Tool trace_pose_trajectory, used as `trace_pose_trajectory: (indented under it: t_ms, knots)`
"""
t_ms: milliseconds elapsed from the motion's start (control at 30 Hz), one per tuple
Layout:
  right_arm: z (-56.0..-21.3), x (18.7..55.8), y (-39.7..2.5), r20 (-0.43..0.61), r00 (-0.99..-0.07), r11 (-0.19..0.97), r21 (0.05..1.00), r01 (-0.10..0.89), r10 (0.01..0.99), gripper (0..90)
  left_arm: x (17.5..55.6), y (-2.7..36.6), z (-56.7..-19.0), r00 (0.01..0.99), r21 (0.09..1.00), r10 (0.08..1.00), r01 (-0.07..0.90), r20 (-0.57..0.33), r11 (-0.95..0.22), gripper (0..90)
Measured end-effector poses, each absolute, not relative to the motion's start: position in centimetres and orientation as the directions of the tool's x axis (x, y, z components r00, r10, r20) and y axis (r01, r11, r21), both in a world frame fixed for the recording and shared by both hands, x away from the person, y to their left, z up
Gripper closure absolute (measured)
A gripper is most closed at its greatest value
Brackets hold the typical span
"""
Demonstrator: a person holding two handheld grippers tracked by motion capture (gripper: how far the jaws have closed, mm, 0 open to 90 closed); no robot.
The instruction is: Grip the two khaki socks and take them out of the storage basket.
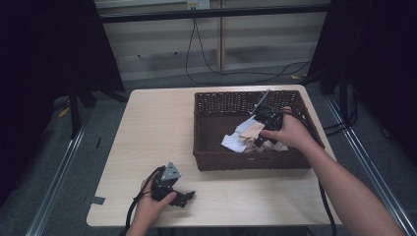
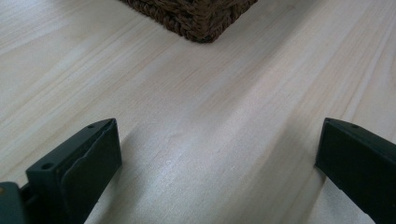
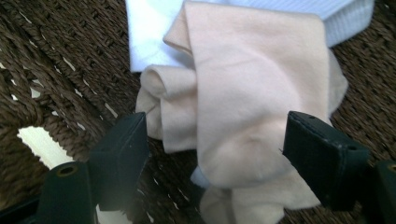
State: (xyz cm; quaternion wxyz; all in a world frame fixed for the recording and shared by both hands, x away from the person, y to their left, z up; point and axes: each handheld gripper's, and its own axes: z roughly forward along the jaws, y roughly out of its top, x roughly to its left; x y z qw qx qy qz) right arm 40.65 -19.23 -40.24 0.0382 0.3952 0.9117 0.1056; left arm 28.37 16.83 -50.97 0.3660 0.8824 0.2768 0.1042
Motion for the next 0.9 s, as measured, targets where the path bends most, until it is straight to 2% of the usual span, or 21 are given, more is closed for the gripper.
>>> trace_pose_trajectory:
  t_ms: [233,300,400,733,900]
  knots:
    - [-41.4,41.2,-18.8,0.005,-0.696,0.681,0.204,0.703,0.718,31.4,28.3,16.8,-51.0,0.823,0.703,0.567,0.416,-0.022,-0.577,0.0]
    - [-41.7,41.4,-18.9,0.033,-0.692,0.674,0.201,0.711,0.721,32.5,28.3,16.8,-51.0,0.824,0.705,0.566,0.415,-0.024,-0.575,0.0]
    - [-41.5,41.5,-19.2,0.045,-0.67,0.649,0.21,0.732,0.741,35.1,28.4,16.8,-51.0,0.824,0.706,0.566,0.415,-0.025,-0.574,0.0]
    - [-40.3,41.6,-20.3,0.07,-0.678,0.651,0.221,0.726,0.732,42.0,28.4,16.8,-51.0,0.824,0.702,0.566,0.413,-0.018,-0.58,0.0]
    - [-40.3,41.5,-20.2,0.093,-0.684,0.656,0.215,0.724,0.724,41.5,28.4,16.8,-51.0,0.825,0.704,0.565,0.412,-0.019,-0.578,0.0]
